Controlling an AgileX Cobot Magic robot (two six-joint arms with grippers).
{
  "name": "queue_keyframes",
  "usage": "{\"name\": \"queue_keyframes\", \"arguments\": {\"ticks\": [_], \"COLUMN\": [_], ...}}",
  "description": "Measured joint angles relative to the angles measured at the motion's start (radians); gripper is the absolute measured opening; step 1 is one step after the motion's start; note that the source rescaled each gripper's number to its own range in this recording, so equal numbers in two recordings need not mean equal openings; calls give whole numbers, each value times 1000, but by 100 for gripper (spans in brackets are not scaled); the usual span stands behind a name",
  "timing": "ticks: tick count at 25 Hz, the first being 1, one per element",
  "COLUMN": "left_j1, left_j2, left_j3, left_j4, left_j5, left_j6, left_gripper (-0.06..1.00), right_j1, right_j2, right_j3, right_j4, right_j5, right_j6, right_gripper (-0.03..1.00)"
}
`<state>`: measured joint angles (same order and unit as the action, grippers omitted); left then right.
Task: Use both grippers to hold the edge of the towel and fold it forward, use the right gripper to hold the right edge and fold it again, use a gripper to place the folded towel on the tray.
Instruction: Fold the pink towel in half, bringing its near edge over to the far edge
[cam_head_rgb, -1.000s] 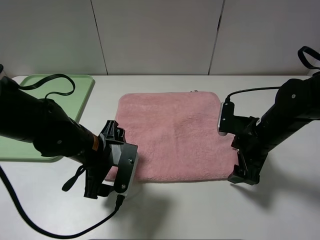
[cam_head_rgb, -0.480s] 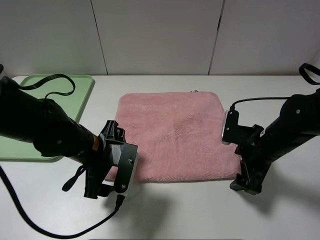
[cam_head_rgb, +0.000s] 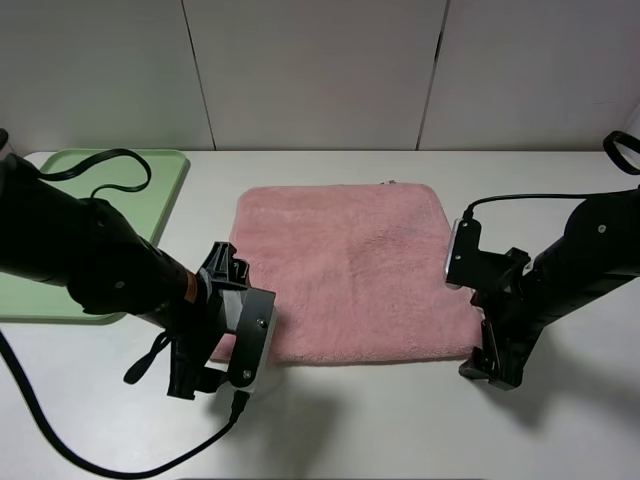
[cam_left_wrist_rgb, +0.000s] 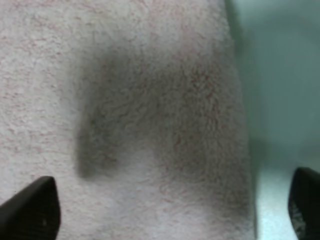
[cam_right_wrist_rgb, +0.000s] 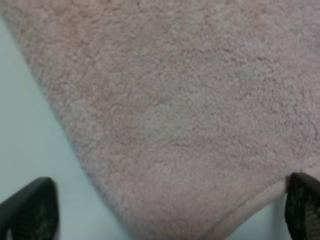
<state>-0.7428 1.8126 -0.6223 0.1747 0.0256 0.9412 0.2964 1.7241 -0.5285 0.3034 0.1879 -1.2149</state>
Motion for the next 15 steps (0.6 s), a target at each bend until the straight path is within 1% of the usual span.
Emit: {"name": "queue_keyframes", "arguments": {"ticks": [2,4,6,9,12,15], "left_j1": [0,-1,-1,3,36,87], "left_j2": [3,4,5,7,7,8], "left_j3": [1,1,1,2,3,3], "left_j4": [-7,-11,-12,-12,-12,-11], "left_j5": [8,14,16,17,15,13], "left_j6": [-1,-1,-1,-1,-1,-1], "left_gripper": [83,77,73,67,60,53], "right_j1": [0,0,0,0,0,0], "right_j2": [0,0,0,0,0,0], "right_j3": [0,0,1,4,4,4], "right_j4": [0,1,1,2,2,2], "right_j5": [-2,-3,-7,-30,-44,-50], "right_j6": [4,19,43,57,60,60], "right_gripper": [100,97,93,91,91,90]}}
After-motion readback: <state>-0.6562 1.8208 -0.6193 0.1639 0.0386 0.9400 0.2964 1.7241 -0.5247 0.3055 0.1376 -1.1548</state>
